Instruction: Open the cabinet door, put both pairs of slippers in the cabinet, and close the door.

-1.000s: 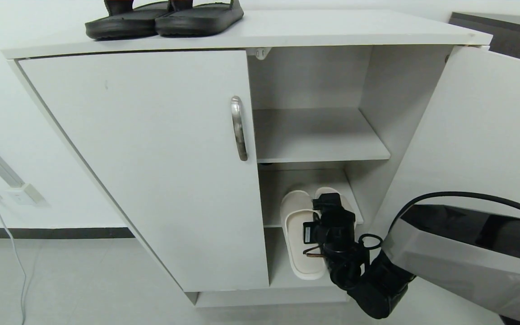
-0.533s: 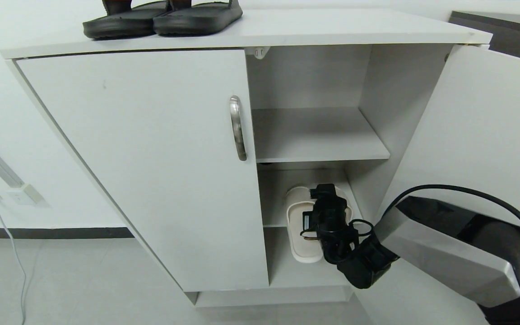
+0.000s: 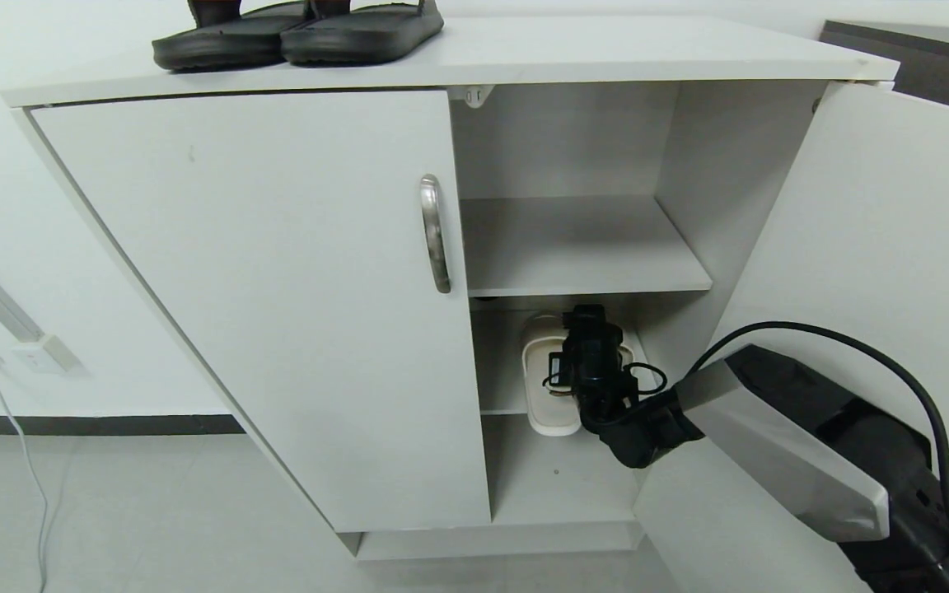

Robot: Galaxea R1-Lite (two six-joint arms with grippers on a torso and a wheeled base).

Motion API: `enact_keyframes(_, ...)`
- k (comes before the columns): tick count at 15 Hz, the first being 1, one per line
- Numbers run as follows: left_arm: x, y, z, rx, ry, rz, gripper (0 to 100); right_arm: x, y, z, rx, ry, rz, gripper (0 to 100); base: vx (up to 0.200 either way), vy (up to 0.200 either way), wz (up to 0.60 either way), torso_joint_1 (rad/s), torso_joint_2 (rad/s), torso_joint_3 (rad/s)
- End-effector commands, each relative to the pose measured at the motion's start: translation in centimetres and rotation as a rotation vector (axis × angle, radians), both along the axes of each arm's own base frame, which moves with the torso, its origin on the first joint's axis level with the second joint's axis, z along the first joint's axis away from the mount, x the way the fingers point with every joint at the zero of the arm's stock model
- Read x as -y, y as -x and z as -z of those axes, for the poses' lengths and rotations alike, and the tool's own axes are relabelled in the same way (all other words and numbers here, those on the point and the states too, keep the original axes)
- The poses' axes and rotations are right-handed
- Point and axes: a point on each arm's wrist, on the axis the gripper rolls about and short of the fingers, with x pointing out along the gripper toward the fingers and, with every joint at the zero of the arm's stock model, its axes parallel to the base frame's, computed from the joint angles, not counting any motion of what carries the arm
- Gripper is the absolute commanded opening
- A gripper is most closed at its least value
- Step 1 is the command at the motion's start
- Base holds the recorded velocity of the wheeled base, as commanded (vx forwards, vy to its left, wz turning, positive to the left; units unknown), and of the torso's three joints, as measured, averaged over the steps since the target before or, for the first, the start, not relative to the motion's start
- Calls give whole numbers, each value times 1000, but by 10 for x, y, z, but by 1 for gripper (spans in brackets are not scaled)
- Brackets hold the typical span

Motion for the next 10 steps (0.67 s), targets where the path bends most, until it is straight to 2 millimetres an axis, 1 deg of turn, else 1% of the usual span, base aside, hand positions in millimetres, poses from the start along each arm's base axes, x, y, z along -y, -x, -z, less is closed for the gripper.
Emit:
enact_keyframes(1,0,0,0,0,0,0,0,-1,-4,3,4,-3,2,0,0,0,0,0,0,0)
enact_keyframes(3,0,0,0,-1,-2,0,0,-2,-10,3,8,-1,7,0,0,0,0,0,0,0)
enact_keyframes(7,0,0,0,0,-3,0,0,-3,-12,2,18,24,3,0,0,0,0,0,0,0)
enact_keyframes(8,0,0,0,0,-3,0,0,-3,-12,3,18,24,3,100,0,0,0,0,0,0)
enact_keyframes(10,0,0,0,1,-5,0,0,-4,-11,6,10,29,1,100,0,0,0,0,0,0)
